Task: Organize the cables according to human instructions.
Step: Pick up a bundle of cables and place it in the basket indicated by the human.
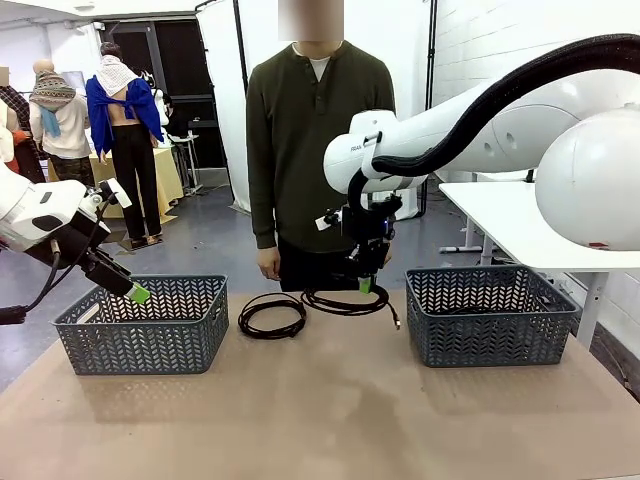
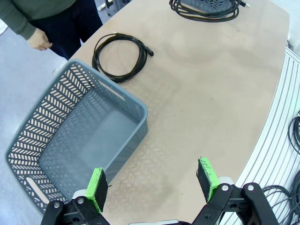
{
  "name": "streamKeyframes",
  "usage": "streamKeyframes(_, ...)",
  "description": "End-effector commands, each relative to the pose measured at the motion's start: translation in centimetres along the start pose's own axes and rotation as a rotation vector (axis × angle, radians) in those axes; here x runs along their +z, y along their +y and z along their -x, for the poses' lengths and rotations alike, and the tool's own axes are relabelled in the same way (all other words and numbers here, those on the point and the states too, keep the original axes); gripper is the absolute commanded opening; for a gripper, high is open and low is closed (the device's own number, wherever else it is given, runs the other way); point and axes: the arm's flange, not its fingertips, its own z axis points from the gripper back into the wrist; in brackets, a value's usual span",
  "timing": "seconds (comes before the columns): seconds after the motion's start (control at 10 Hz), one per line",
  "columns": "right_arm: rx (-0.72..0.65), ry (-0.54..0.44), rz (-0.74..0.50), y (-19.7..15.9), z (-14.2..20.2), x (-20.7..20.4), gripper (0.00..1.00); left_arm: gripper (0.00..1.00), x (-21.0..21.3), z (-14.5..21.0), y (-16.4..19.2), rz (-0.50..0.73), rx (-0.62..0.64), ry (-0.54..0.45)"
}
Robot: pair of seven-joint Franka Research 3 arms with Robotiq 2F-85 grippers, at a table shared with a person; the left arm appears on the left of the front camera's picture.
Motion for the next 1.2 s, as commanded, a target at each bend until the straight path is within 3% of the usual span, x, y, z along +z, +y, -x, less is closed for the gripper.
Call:
streamKeyframes(0.0,0.029,0.018,0.034,0.3,-0.2,0.2,0.0,1.0,-0.1,0.1,0.3,0.006,0.009,-0.012)
streamKeyframes(0.8,0.0,0.0,0.0,0.0,0.0,0.0,0.0,1.0,-0.1,0.1,0.3,0.006,0.009,-0.012)
streamKeyframes(1.1,0.119,0.02,0.051,-1.2,1.0,2.8,0.0,1.0,-0.1,0.1,0.3,0.006,0.009,-0.012)
